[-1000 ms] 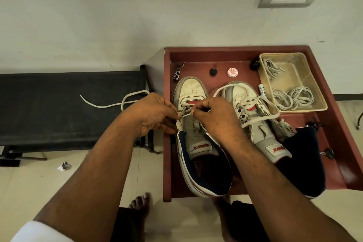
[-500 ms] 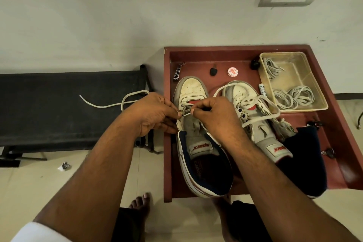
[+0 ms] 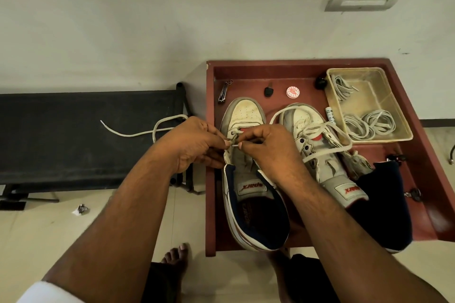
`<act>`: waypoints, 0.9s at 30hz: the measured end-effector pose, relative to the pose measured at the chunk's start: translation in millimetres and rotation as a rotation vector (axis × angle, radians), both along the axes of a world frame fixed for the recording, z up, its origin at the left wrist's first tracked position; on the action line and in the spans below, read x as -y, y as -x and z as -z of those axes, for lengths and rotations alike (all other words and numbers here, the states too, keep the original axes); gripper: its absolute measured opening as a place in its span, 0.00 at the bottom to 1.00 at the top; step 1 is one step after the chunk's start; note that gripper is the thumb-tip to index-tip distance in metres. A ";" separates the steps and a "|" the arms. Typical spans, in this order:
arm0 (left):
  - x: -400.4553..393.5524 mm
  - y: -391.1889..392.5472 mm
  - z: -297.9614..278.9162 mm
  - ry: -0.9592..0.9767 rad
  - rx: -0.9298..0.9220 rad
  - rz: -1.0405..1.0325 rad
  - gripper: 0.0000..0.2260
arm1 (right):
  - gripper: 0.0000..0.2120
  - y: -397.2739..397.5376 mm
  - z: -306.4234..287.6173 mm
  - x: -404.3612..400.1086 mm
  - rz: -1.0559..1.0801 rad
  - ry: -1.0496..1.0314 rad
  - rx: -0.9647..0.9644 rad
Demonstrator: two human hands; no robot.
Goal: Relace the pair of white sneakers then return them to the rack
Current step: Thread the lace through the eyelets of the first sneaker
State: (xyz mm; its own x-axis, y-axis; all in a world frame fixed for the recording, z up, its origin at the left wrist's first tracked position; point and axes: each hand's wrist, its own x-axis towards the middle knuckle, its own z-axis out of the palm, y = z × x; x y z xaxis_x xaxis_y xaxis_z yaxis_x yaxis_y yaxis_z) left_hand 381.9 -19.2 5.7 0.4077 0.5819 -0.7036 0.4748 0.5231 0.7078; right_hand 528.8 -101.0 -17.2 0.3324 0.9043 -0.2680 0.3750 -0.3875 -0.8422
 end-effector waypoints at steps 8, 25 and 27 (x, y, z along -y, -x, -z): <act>4.2 -2.8 4.9 -0.153 -0.072 0.093 0.06 | 0.06 0.2 2.9 -1.4 -0.035 0.072 0.055; -0.1 11.4 -12.8 -0.679 -0.410 0.314 0.09 | 0.07 1.9 -3.3 -1.9 -0.251 0.168 0.524; 7.7 -4.8 -4.7 -0.646 -0.334 0.357 0.08 | 0.06 1.4 -2.7 -2.5 -0.256 0.167 0.537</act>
